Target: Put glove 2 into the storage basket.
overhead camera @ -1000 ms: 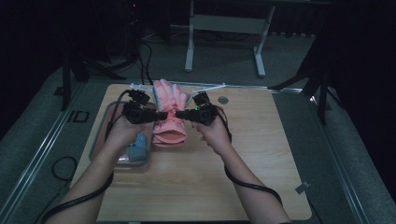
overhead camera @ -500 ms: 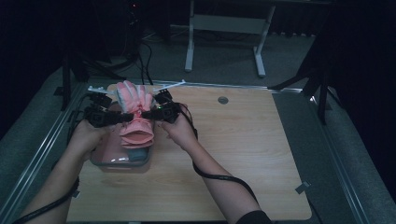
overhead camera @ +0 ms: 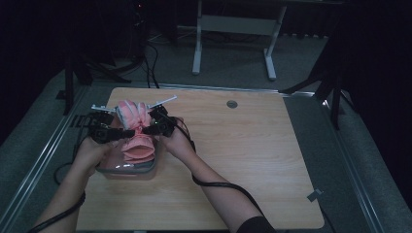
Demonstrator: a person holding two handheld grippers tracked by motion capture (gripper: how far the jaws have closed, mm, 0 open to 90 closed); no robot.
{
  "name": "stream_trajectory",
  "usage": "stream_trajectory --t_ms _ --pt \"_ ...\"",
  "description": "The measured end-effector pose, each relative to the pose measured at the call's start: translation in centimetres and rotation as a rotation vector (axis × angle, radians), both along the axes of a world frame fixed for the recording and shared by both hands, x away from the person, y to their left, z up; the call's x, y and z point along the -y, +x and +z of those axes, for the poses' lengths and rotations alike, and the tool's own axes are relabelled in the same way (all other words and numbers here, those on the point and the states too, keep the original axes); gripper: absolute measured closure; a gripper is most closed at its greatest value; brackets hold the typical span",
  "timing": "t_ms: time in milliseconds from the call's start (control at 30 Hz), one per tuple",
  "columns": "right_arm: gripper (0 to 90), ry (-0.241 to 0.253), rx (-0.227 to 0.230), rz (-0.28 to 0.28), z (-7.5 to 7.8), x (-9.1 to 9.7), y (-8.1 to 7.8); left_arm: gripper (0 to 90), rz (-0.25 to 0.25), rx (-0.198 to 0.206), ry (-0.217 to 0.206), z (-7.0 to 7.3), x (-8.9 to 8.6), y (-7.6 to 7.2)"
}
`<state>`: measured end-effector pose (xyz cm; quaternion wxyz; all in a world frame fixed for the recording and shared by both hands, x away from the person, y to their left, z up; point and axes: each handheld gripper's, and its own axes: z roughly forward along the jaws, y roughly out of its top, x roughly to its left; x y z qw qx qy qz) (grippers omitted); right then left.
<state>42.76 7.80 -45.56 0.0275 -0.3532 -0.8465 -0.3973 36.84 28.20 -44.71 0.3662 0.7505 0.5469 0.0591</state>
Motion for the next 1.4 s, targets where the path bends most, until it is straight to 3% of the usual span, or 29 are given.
stream_trajectory --t_ms 200,500,533,633,667,733,800,867,933,1033,1133,1233,1300,1400 --pt "78.0 -0.049 -0.038 0.0 -2.2 -0.4 -0.2 70.2 0.001 -0.048 -0.012 -2.4 -0.2 0.0" --pt "77.4 -0.103 -0.057 -0.002 -3.2 -1.3 -0.1 61.3 0.023 -0.093 0.024 -3.4 -0.2 0.3" --pt "77.3 -0.106 -0.057 -0.004 -3.3 -1.4 -0.1 61.3 0.046 -0.087 0.061 -3.5 0.0 0.4" --pt "73.5 -0.123 -0.048 -0.012 -3.3 -1.7 -0.1 47.9 0.07 -0.054 0.14 -3.4 0.2 0.3" --pt "71.2 -0.126 -0.039 -0.012 -3.2 -1.8 -0.1 46.9 0.074 -0.047 0.144 -3.4 0.2 0.3" --pt "68.7 -0.126 -0.032 -0.016 -3.1 -1.8 -0.1 46.6 0.082 -0.038 0.141 -3.4 0.2 0.3" --pt "59.7 -0.13 0.004 -0.029 -2.5 -1.3 0.1 44.2 0.087 -0.026 0.145 -3.4 0.3 0.4" --pt "47.7 -0.097 0.017 -0.023 -2.0 -0.8 0.3 44.1 0.086 -0.018 0.149 -3.4 0.5 0.4" --pt "46.9 -0.078 0.024 -0.007 -1.7 -0.5 0.4 43.0 0.098 0.004 0.159 -3.3 0.6 0.4" --pt "36.2 -0.033 0.024 0.006 -0.8 0.5 0.4 34.6 0.125 0.045 0.155 -2.9 0.6 0.2" --pt "22.5 0.007 0.018 0.052 -0.1 1.7 0.5 17.1 0.147 0.1 0.16 -2.3 0.3 -0.2" --pt "20.6 0.04 0.031 0.065 0.3 2.6 0.3 13.3 0.141 0.159 0.124 -1.3 0.0 -0.9" --pt "19.4 0.045 0.047 0.074 0.6 3.3 0.2 5.5 0.132 0.202 0.11 -0.7 0.2 -1.5" --pt "18.2 0.047 0.065 0.09 0.9 4.1 0.0 3.7 0.104 0.23 0.092 0.1 0.8 -2.5"
